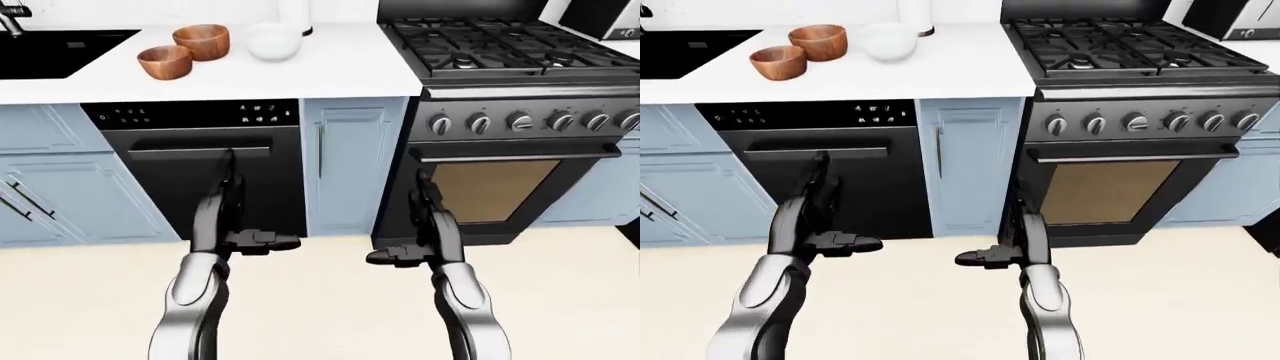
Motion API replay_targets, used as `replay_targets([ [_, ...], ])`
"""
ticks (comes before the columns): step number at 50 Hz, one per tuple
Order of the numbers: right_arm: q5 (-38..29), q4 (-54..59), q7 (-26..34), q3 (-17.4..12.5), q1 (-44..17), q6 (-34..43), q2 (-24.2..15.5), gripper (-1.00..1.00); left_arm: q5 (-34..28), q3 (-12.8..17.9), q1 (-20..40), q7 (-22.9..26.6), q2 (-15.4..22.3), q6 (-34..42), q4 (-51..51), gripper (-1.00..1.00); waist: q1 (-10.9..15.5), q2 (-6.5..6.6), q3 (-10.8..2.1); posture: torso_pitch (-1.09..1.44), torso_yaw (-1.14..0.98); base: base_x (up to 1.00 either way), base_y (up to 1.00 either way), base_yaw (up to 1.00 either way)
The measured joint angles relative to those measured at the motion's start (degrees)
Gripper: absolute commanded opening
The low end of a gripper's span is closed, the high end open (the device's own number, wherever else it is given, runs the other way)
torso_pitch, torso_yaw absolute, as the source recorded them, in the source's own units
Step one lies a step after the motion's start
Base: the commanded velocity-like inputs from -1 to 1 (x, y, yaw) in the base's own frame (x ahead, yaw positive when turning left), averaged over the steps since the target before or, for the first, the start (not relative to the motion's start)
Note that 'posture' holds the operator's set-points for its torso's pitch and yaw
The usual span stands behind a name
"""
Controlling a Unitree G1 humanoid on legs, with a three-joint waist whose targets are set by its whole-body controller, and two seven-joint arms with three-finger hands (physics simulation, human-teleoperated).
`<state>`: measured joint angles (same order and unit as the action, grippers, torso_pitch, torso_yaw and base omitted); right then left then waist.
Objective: Stack the bowls from largest to smallest.
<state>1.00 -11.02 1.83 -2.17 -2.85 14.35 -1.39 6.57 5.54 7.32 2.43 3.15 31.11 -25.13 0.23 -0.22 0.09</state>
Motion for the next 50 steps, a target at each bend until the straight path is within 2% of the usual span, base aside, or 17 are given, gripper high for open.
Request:
replay_targets([
  [5,1.38,-9.35,0.91,-0.90,-0.95,6.82,-0.84,1.00,2.01,1.74,3.78,-0.99,1.42,8.07,-5.74,1.00,-0.03,0.32,0.10,0.00,0.00,0.00,0.00,0.17],
  [9,0.11,-15.82,0.89,-1.42,-2.12,11.15,-1.38,1.00,3.82,1.59,4.55,-1.14,1.91,11.71,-8.10,1.00,0.80,0.01,1.07,0.00,0.00,0.00,0.00,1.00],
  [13,-0.17,-16.88,1.72,-0.70,-4.36,14.06,-1.30,1.00,4.33,3.70,5.69,-2.17,3.03,15.06,-10.39,1.00,2.21,-0.41,1.39,0.00,0.00,0.00,0.00,1.00],
  [20,-0.08,-18.80,1.69,-1.45,-6.57,19.08,-1.71,1.00,6.27,5.04,8.93,-3.59,4.21,20.43,-14.33,1.00,4.32,-0.10,1.98,0.00,0.00,0.00,0.00,1.00],
  [22,-0.18,-19.73,1.71,-1.26,-6.85,19.79,-1.80,1.00,6.91,5.30,10.19,-3.95,4.93,21.85,-14.96,1.00,4.76,-0.68,2.21,0.00,0.00,0.00,0.00,1.00],
  [25,-0.10,-20.40,2.12,-0.76,-7.00,20.37,-1.73,1.00,7.51,6.25,11.28,-4.55,5.59,23.12,-15.56,1.00,4.28,-2.64,2.97,0.00,0.00,0.00,0.00,1.00],
  [26,-0.10,-20.50,2.23,-0.82,-7.08,20.75,-1.92,1.00,7.56,6.18,11.32,-4.72,5.64,23.18,-15.50,1.00,3.82,-2.95,3.20,0.00,0.00,0.00,0.00,1.00],
  [27,-0.27,-20.54,2.22,-1.22,-7.02,21.04,-2.26,1.00,7.68,5.71,11.42,-4.80,5.51,23.39,-15.26,1.00,3.04,-2.49,3.27,0.00,0.00,0.04,0.00,1.00],
  [28,-0.56,-20.37,2.07,-1.77,-7.24,21.60,-2.47,1.00,7.95,5.27,11.68,-4.80,5.59,23.95,-15.09,1.00,2.60,-2.64,3.22,0.00,0.00,0.41,0.72,0.00],
  [30,-0.77,-20.54,1.90,-2.11,-8.74,23.64,-2.72,1.00,8.36,6.00,12.51,-5.20,6.17,25.88,-15.36,1.00,2.73,-3.98,3.82,0.00,0.00,0.69,0.67,0.00],
  [31,-0.81,-21.75,1.72,-2.54,-9.07,24.47,-2.92,1.00,8.55,6.25,13.33,-5.45,6.38,26.51,-15.55,1.00,2.62,-3.94,3.71,0.00,0.00,0.75,0.67,0.00],
  [37,-0.98,-26.46,0.47,-4.42,-9.91,26.03,-3.65,1.00,11.80,7.41,17.56,-7.39,7.27,29.89,-20.36,1.00,0.08,-0.79,2.04,0.00,0.00,0.79,0.67,0.00],
  [43,-0.81,-29.73,0.38,-4.30,-12.29,31.25,-4.38,1.00,15.94,9.04,20.14,-9.19,9.02,33.51,-21.79,1.00,-2.52,1.35,1.22,0.00,0.00,0.80,0.64,0.00],
  [47,-0.81,-31.67,0.38,-3.89,-14.23,33.02,-4.57,1.00,17.81,10.06,21.16,-10.67,10.18,34.96,-21.79,1.00,-3.29,3.05,0.41,0.00,0.00,0.80,0.64,0.00],
  [49,-0.76,-32.43,0.41,-3.59,-15.14,33.71,-4.62,1.00,18.67,10.58,21.67,-11.35,10.76,35.36,-22.17,1.00,-3.00,5.25,0.12,0.00,0.00,0.80,0.64,0.00],
  [50,-0.67,-32.70,0.48,-3.28,-15.32,34.14,-4.25,1.00,19.09,10.94,21.59,-11.66,11.18,35.49,-22.19,1.00,-2.39,5.06,0.78,0.00,0.00,0.80,0.63,0.00],
])
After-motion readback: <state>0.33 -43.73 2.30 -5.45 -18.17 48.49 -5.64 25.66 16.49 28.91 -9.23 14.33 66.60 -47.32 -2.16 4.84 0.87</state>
